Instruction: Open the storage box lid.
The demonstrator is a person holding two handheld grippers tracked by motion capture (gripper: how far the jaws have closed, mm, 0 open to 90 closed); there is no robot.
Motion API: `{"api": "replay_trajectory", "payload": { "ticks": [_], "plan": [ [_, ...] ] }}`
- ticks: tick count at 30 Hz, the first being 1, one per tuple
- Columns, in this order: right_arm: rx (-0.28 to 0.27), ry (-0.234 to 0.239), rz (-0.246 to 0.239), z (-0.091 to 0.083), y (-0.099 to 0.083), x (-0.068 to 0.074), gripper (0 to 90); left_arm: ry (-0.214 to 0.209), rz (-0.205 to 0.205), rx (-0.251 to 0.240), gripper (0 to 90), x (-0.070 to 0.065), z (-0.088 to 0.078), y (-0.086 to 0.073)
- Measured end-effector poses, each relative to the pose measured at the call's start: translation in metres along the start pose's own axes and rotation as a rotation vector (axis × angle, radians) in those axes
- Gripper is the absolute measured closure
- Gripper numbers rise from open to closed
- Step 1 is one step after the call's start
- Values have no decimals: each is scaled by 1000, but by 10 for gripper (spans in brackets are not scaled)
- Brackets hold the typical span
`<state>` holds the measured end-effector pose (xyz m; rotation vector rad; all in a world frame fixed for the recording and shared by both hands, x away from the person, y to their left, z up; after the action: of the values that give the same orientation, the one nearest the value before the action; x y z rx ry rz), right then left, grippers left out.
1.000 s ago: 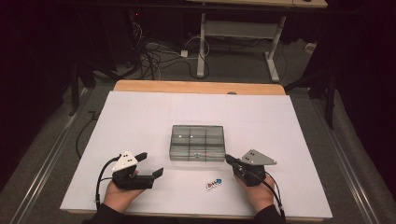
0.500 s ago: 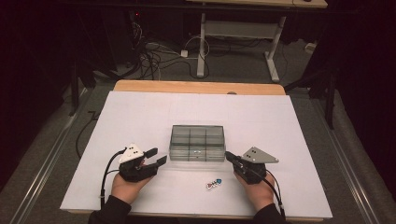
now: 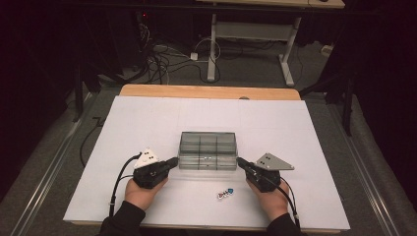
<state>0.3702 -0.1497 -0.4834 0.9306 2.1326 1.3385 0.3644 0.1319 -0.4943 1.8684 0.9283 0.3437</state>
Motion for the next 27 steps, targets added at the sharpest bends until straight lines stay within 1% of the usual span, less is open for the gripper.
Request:
{"api": "replay_trajectory", "payload": {
  "ticks": [1,2,4,6,12,18,20,23,25,27],
  "plan": [
    [-1,0,0,0,0,0,900,2,8,2,868,0,1,1],
    [-2,1,0,0,0,0,900,4,6,-1,882,-1,1,3],
    [-3,1,-1,0,1,0,900,4,9,0,882,-1,2,5],
    [-5,1,0,0,1,0,900,-3,12,-1,883,-2,3,7],
    [-5,3,-1,-1,1,0,900,-6,1,-8,882,-2,5,8],
    [5,6,6,-1,-2,0,900,-5,11,-12,883,-1,4,11],
    [7,9,7,-2,-3,0,900,-6,7,-13,883,-1,5,14],
    [5,13,16,-4,-3,-1,900,-10,11,-15,883,-1,6,19],
    [4,19,30,-4,-3,-3,900,-10,12,-20,884,1,6,23],
    [5,22,32,-4,-3,-4,900,-9,19,-24,884,1,6,26]
  ]
}}
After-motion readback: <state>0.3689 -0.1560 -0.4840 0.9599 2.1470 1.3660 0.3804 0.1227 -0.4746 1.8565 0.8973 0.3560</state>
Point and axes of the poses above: each handheld gripper's, and its own axes: z roughly forward along the jaws, y roughly out of its top, x roughly to its left, the point moved 6 cm from there along z, roughly forward along the jaws, and after that the axes turned 1 degree about y, right-handed, at the moved point
